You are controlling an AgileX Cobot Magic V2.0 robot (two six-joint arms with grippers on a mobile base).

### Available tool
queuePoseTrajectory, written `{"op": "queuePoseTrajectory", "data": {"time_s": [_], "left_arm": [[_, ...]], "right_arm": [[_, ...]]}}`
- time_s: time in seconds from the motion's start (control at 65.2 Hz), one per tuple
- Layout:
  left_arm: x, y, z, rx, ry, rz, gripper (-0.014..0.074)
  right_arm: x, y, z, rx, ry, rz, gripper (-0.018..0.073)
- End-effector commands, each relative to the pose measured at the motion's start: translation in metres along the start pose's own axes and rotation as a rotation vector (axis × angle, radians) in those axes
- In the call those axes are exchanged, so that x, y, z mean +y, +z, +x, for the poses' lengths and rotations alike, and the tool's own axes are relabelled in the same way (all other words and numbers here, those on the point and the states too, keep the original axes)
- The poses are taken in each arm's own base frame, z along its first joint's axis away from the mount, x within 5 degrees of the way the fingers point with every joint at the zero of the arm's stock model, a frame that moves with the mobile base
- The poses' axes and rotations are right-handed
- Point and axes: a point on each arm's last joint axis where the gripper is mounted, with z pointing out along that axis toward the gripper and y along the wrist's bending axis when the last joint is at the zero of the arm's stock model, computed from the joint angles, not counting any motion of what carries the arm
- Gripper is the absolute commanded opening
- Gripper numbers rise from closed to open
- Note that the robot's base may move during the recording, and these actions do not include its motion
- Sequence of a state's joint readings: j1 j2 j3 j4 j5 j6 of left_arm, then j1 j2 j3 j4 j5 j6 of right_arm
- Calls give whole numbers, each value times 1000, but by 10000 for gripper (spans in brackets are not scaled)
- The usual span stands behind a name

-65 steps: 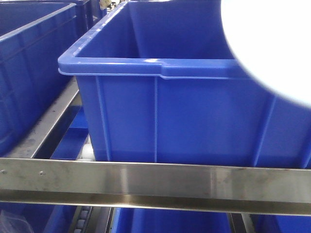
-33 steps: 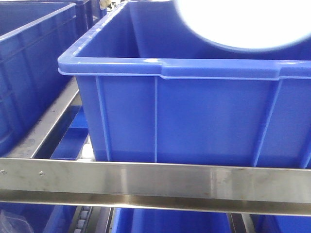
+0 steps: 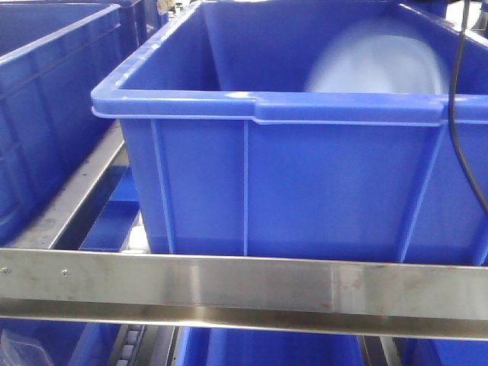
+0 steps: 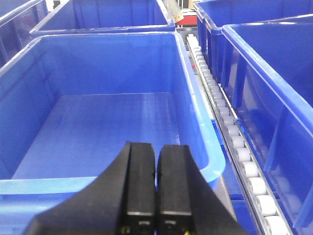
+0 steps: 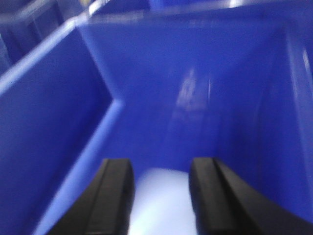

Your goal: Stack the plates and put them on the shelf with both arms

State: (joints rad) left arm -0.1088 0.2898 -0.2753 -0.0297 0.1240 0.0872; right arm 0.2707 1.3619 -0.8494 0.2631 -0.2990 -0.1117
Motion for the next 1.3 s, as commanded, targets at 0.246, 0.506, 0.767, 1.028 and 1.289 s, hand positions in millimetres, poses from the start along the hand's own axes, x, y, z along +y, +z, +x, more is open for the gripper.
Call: {"op": "queuePoseTrajectory", "data": {"time_s": [0.246, 0.506, 0.767, 1.028, 1.289], "left_arm": [[2, -1, -19, -112, -15, -11, 82], [2, -1, -19, -112, -15, -11, 82], [2, -1, -19, -112, -15, -11, 82], [2, -1, -19, -112, -15, -11, 82], [2, -1, -19, -112, -15, -11, 82]], "right_arm": [[-3, -13, -26, -156, -37, 12, 341], [-28, -65, -11, -164, -110, 101, 55], [-37, -134, 14, -162, -101, 126, 55], [-30, -202, 20, -281, -94, 79, 55], [-25, -242, 13, -445, -93, 57, 55]]}}
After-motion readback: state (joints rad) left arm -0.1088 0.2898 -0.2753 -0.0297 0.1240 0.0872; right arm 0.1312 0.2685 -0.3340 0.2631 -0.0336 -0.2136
